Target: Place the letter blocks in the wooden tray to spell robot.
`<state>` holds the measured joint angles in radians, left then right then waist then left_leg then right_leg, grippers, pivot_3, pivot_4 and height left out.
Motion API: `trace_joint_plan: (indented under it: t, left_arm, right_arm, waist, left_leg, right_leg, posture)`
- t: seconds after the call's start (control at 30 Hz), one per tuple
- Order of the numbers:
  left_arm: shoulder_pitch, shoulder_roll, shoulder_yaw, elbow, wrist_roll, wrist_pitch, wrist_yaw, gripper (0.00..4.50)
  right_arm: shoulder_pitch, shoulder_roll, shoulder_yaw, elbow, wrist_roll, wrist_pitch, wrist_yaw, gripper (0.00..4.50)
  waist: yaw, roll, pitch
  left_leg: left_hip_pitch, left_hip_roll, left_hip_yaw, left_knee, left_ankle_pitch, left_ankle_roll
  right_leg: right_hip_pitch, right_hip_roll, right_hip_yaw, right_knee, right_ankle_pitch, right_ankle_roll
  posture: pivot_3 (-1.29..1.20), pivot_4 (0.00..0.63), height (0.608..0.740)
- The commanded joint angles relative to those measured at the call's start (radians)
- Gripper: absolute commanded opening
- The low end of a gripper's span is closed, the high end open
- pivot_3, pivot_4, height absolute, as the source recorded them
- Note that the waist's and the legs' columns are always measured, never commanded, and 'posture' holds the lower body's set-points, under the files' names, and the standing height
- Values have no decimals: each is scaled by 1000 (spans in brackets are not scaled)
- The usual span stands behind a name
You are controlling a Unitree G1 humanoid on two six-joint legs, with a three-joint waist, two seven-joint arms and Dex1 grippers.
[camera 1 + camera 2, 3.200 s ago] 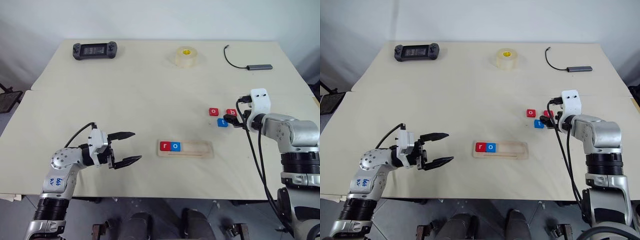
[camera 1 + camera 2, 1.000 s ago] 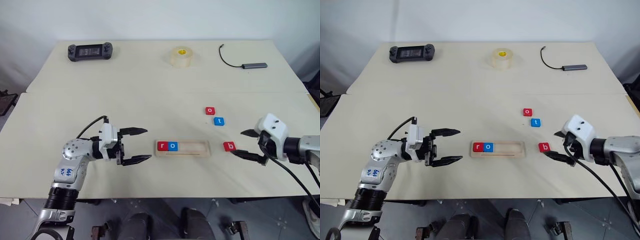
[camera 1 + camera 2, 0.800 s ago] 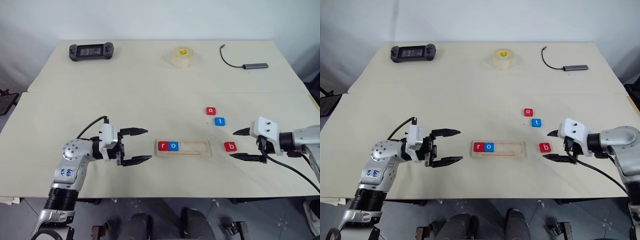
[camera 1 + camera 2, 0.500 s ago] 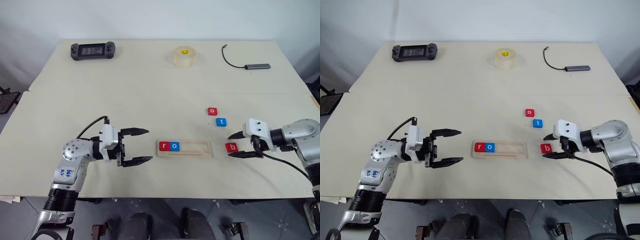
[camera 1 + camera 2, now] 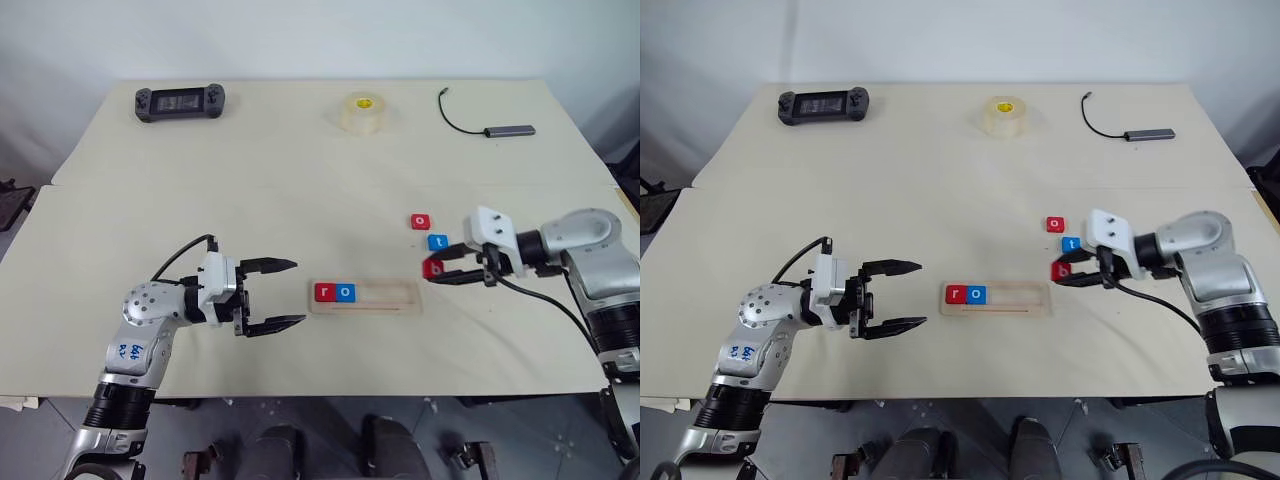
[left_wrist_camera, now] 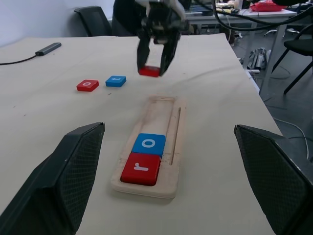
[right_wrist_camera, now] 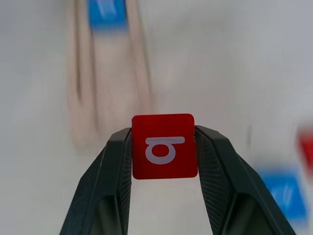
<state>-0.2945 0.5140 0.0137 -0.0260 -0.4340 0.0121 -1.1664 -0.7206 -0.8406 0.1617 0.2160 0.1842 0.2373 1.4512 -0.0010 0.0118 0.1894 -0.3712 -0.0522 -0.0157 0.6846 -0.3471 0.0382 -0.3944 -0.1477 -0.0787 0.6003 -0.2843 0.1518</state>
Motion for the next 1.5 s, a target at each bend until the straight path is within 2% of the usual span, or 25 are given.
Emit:
trace_joint_plan:
  t: [0.03, 0.2, 0.37, 0.63, 0.83, 0.93, 1.3, 1.4, 1.5]
  left_arm:
    - [11, 4, 10, -39, -10, -5, 15, 4500]
    - [20, 2, 11, -45, -10, -10, 29, 4500]
    - [30, 2, 12, -56, -8, -12, 44, 4500]
    - [47, 6, 13, -80, -12, -4, 60, 4500]
    - [46, 8, 13, -80, -12, -2, 64, 4500]
    - [41, 9, 14, -79, -11, -1, 66, 4500]
    - [43, 8, 15, -70, -10, -11, 63, 4500]
    - [51, 11, 20, -71, -10, -13, 62, 4500]
    - [56, 13, 25, -68, -11, -13, 65, 4500]
  right_arm:
    - [-8, 39, 38, -140, 23, 173, -40, 1471]
    - [-7, 119, 91, -237, 18, 295, -115, 1471]
    - [5, 147, 146, -210, -40, 278, -168, 1471]
    - [21, 159, 171, -186, -50, 266, -184, 1471]
    - [31, 170, 171, -181, -44, 266, -188, 3457]
    - [33, 146, 131, -195, -25, 263, -185, 4486]
    - [115, 20, -8, -186, 11, 241, -194, 4486]
    - [178, 2, -101, -181, 27, 203, -247, 4486]
    - [311, 11, -289, -215, 93, 145, -311, 4486]
  waist:
    - [3, 0, 0]
    - [9, 0, 0]
    - [6, 0, 0]
    - [-1, 0, 0]
    - [0, 0, 0]
    - [0, 0, 0]
    - [2, 0, 0]
    - [3, 0, 0]
    - [12, 0, 0]
  left_leg:
    - [0, 0, 0, 0, 0, 0]
    - [-1, -2, -1, 1, 0, 0]
    - [-1, -3, -1, 1, 0, 0]
    - [-1, -2, -1, 0, 0, 0]
    - [-1, -2, -1, 0, 0, 0]
    - [-1, -3, -1, 0, 0, 0]
    - [-1, -3, -1, 0, 0, 0]
    - [-1, -2, -1, 0, 0, 0]
    - [-1, -3, -1, 0, 0, 0]
  right_leg:
    - [0, 0, 0, 0, 0, 0]
    - [0, -1, 0, 0, 0, 0]
    - [0, -1, -1, 1, 0, 0]
    - [0, -1, -1, 1, 0, 0]
    - [0, -1, 0, 1, 0, 0]
    - [0, -1, 0, 1, 0, 0]
    - [0, -1, 0, 1, 0, 0]
    - [0, -1, 0, 1, 0, 0]
    - [0, -1, -1, 1, 0, 0]
  posture:
    - [0, 150, 740]
    - [0, 150, 740]
    - [0, 150, 740]
    - [0, 150, 740]
    - [0, 150, 740]
    - [0, 150, 740]
    - [0, 150, 740]
    - [0, 150, 740]
    - [0, 150, 740]
